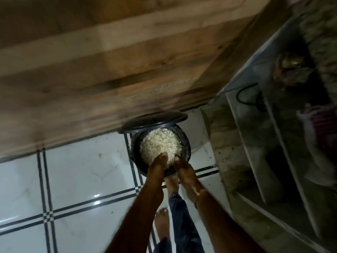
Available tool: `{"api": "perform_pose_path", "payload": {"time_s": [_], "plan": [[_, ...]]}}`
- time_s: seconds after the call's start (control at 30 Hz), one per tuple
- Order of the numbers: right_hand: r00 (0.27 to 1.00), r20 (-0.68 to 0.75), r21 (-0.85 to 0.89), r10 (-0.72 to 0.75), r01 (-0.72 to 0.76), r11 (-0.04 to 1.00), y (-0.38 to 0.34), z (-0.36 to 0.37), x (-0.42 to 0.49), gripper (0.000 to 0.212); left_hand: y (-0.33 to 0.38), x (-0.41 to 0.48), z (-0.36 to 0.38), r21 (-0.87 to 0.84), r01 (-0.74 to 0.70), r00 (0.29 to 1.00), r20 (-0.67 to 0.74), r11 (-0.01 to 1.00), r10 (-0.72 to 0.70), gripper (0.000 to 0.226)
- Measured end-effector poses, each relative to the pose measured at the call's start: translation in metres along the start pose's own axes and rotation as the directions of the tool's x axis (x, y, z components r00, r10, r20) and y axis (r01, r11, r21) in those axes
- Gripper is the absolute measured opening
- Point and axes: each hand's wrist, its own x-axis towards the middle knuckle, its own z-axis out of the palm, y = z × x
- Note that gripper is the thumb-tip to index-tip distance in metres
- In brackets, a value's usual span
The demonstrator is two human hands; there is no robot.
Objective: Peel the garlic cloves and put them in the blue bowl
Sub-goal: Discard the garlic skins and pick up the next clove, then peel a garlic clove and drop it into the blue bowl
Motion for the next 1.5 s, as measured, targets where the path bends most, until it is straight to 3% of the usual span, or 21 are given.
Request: {"api": "perform_pose_path", "payload": {"time_s": [0.13,0.2,0.27,0.4,0.53,0.63,0.8,1.0,1.1,1.17,1.33,1.5], "plan": [[0.982,-0.07,0.036,-0.174,0.177,0.984,-0.037,-0.026,-0.123,0.024,-0.002,-0.091,0.012,0.319,-0.252,0.967,0.05,0.914,0.25,0.038],[0.939,-0.082,-0.047,-0.333,0.33,0.943,-0.038,-0.046,-0.179,0.025,-0.006,-0.13,0.016,0.455,-0.418,0.906,0.147,0.786,0.397,0.033],[0.887,-0.135,-0.107,-0.442,0.43,0.896,-0.033,-0.075,-0.237,0.022,-0.018,-0.181,0.021,0.571,-0.564,0.817,0.28,0.597,0.504,0.035],[0.738,-0.286,-0.211,-0.611,0.574,0.791,-0.022,-0.14,-0.342,0.023,-0.052,-0.278,0.048,0.56,-0.76,0.63,0.514,0.329,0.581,0.036],[0.577,-0.461,-0.311,-0.674,0.606,0.732,0.005,-0.212,-0.422,0.021,-0.104,-0.355,0.081,0.478,-0.867,0.474,0.71,0.137,0.52,0.042],[0.479,-0.571,-0.351,-0.667,0.592,0.726,0.037,-0.269,-0.469,0.034,-0.149,-0.398,0.118,0.4,-0.917,0.35,0.81,-0.006,0.471,0.034],[0.42,-0.7,-0.33,-0.577,0.527,0.783,0.093,-0.363,-0.515,0.031,-0.232,-0.443,0.183,0.307,-0.947,0.257,0.901,-0.096,0.351,0.035],[0.369,-0.755,-0.386,-0.542,0.418,0.822,0.151,-0.464,-0.537,0.036,-0.321,-0.465,0.26,0.302,-0.945,0.267,0.935,-0.127,0.234,0.032],[0.351,-0.789,-0.409,-0.505,0.314,0.857,0.17,-0.502,-0.532,0.041,-0.341,-0.462,0.296,0.281,-0.933,0.23,0.946,-0.226,0.23,0.03],[0.367,-0.795,-0.456,-0.483,0.163,0.875,0.173,-0.524,-0.527,0.054,-0.351,-0.455,0.314,0.289,-0.912,0.231,0.948,-0.29,0.219,0.029],[0.51,-0.756,-0.514,-0.41,-0.075,0.855,0.157,-0.551,-0.519,0.091,-0.368,-0.439,0.335,0.263,-0.859,0.196,0.962,-0.439,0.192,0.018],[0.503,-0.777,-0.514,-0.377,-0.162,0.843,0.147,-0.546,-0.514,0.093,-0.37,-0.434,0.339,0.176,-0.803,0.127,0.984,-0.569,0.125,0.017]]}}
